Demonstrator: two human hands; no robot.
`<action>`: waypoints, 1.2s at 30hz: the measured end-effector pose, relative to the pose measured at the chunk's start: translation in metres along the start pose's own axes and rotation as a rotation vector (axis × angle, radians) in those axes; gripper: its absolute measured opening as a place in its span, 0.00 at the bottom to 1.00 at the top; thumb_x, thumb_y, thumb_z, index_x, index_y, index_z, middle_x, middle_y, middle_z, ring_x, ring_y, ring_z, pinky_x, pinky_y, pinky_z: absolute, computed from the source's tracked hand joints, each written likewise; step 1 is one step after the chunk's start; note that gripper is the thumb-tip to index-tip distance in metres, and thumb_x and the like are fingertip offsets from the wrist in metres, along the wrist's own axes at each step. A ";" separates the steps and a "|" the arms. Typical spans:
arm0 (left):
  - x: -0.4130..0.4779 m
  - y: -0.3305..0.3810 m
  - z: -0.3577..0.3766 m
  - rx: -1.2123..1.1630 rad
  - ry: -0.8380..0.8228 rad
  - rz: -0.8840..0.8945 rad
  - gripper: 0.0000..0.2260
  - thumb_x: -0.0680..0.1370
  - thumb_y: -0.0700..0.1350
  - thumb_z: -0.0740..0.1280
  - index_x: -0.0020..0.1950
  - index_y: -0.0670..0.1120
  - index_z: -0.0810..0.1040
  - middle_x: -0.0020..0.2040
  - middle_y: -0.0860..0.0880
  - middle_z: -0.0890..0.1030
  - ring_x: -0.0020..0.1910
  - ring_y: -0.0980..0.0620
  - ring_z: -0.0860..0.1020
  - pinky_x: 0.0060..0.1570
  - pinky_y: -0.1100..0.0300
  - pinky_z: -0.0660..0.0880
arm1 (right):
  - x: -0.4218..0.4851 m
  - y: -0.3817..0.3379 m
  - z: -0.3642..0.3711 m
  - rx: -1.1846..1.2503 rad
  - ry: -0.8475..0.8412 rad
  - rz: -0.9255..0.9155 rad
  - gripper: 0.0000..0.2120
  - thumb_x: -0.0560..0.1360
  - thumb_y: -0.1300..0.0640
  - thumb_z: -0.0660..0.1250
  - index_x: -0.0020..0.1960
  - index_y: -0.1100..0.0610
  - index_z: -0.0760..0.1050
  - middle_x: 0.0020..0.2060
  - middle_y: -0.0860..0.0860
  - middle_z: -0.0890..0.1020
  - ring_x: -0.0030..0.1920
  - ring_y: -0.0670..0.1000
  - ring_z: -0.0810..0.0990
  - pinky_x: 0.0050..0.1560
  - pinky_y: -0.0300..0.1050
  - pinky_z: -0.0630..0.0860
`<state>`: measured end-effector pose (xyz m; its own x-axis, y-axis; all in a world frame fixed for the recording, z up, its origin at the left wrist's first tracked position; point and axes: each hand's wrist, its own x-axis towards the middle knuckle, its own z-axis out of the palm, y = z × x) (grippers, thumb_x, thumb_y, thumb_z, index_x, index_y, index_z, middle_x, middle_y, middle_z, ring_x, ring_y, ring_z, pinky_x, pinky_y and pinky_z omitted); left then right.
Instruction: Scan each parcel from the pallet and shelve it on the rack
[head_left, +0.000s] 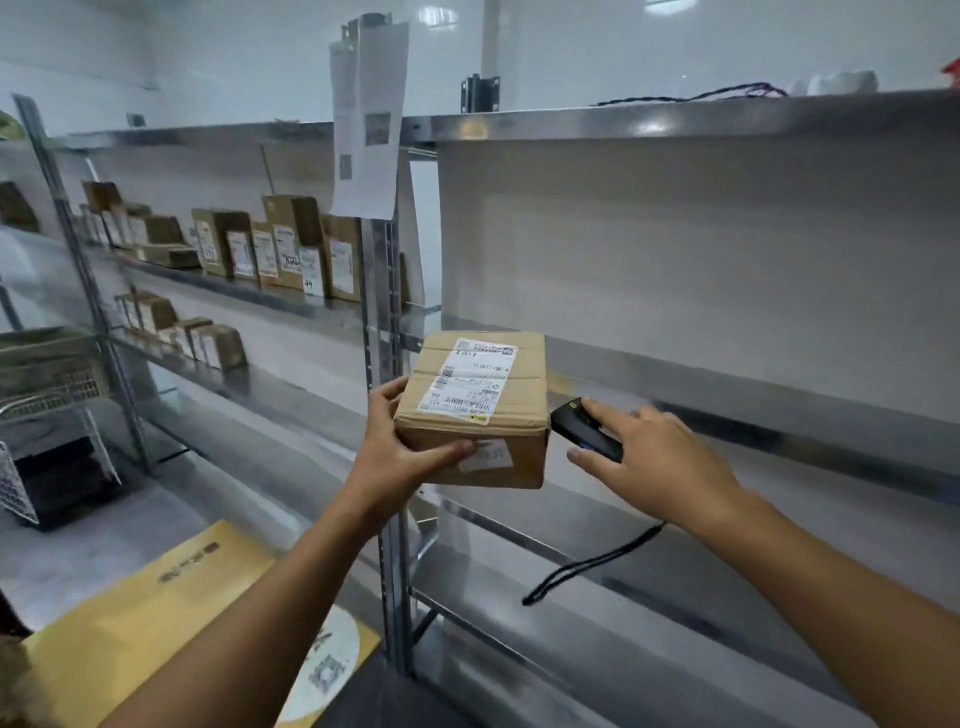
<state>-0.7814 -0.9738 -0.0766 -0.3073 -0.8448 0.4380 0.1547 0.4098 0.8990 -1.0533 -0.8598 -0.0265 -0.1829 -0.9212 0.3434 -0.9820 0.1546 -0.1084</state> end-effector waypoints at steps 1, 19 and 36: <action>0.019 -0.006 -0.005 -0.006 -0.001 -0.012 0.44 0.59 0.52 0.87 0.68 0.62 0.66 0.64 0.54 0.79 0.63 0.53 0.81 0.53 0.55 0.83 | 0.018 -0.002 0.005 -0.009 0.001 0.000 0.35 0.73 0.24 0.54 0.77 0.33 0.53 0.57 0.51 0.75 0.61 0.55 0.73 0.54 0.53 0.76; 0.311 -0.157 -0.018 0.781 0.337 0.277 0.41 0.76 0.66 0.66 0.83 0.54 0.53 0.84 0.50 0.45 0.83 0.45 0.43 0.80 0.43 0.45 | 0.354 0.004 0.129 -0.008 -0.078 -0.064 0.28 0.75 0.31 0.60 0.73 0.36 0.61 0.55 0.55 0.75 0.58 0.60 0.74 0.48 0.51 0.72; 0.317 -0.158 -0.007 0.740 0.029 0.390 0.43 0.75 0.74 0.60 0.84 0.54 0.55 0.85 0.47 0.47 0.83 0.41 0.39 0.79 0.36 0.40 | 0.266 -0.002 0.105 -0.046 -0.079 0.168 0.29 0.75 0.28 0.57 0.73 0.34 0.58 0.53 0.53 0.72 0.57 0.59 0.73 0.46 0.52 0.73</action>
<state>-0.8972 -1.3089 -0.0797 -0.3334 -0.6002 0.7271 -0.4144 0.7860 0.4589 -1.0955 -1.1426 -0.0331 -0.3419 -0.9059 0.2498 -0.9395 0.3230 -0.1144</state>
